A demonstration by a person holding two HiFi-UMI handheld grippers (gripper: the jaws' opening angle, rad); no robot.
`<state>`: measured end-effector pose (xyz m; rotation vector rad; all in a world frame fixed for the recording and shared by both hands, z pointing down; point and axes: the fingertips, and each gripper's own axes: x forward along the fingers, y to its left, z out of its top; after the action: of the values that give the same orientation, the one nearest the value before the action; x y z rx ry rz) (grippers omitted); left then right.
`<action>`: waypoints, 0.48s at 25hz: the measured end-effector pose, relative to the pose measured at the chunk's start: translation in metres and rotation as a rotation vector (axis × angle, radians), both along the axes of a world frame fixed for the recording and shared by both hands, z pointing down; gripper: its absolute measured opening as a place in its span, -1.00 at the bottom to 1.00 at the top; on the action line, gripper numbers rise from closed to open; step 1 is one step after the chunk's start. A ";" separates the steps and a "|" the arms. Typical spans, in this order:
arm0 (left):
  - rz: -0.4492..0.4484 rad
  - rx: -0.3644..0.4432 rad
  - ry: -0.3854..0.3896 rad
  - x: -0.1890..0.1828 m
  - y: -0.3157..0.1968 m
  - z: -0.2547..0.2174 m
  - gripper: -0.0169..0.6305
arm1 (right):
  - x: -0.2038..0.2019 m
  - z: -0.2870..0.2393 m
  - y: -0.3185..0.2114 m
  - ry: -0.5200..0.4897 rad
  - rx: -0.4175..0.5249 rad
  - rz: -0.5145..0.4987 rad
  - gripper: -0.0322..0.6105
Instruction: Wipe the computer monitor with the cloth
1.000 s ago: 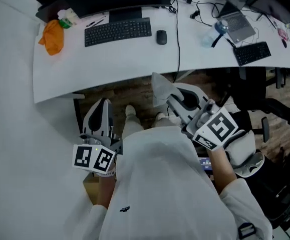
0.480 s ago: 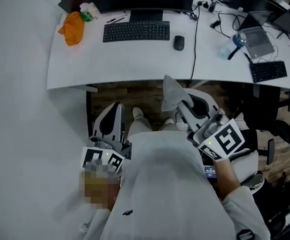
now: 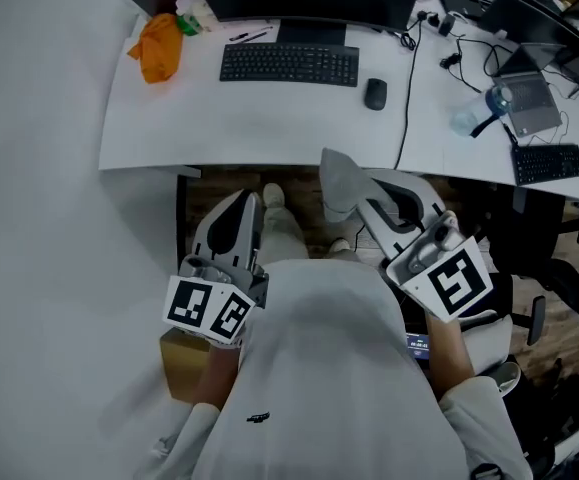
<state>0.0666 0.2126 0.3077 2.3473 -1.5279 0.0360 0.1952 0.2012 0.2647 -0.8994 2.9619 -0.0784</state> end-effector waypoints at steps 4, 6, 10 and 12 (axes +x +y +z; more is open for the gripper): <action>0.012 0.003 0.014 -0.017 -0.024 0.003 -0.89 | -0.010 -0.002 -0.034 -0.003 -0.001 0.088 -0.84; 0.012 0.014 0.018 -0.031 -0.042 -0.001 -0.89 | -0.022 -0.002 -0.053 0.018 0.003 0.109 -0.84; 0.012 0.045 0.034 -0.071 -0.084 -0.010 -0.89 | -0.067 -0.003 -0.090 0.048 0.015 0.095 -0.81; 0.018 0.058 0.040 -0.094 -0.107 -0.018 -0.89 | -0.093 -0.010 -0.112 0.032 0.011 0.094 -0.81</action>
<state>-0.0274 0.1053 0.2895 2.3917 -1.5086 -0.0510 0.1020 0.0894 0.2549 -1.0461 2.9410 -0.0451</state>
